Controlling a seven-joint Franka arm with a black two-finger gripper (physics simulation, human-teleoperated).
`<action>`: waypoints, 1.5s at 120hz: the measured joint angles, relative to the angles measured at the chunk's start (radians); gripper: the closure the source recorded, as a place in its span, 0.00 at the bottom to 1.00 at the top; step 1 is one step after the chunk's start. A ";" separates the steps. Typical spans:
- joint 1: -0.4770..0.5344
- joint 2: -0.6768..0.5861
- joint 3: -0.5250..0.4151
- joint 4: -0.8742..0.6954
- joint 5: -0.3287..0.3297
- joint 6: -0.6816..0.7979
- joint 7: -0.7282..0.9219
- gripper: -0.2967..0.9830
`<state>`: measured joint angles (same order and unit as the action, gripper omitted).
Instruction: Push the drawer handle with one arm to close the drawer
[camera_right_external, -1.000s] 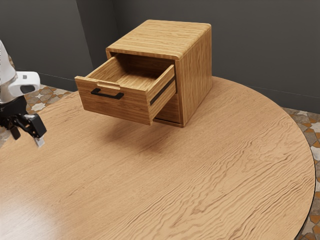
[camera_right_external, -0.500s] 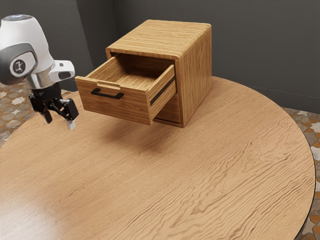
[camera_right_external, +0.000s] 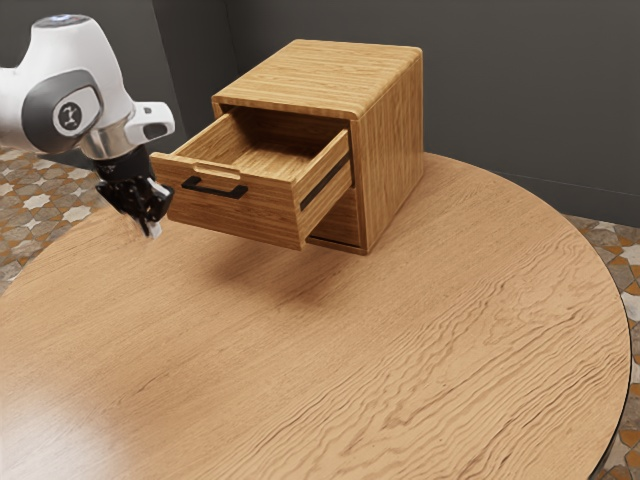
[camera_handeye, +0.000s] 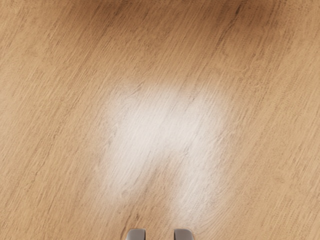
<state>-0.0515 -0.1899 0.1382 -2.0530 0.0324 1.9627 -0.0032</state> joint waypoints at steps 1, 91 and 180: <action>-0.002 0.005 0.000 0.005 -0.001 0.000 0.000 0.81; -0.025 0.168 0.001 0.161 -0.060 0.007 0.015 0.85; -0.105 0.232 0.029 0.230 -0.059 0.006 0.011 0.85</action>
<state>-0.1569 0.0423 0.1668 -1.8228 -0.0265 1.9690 0.0081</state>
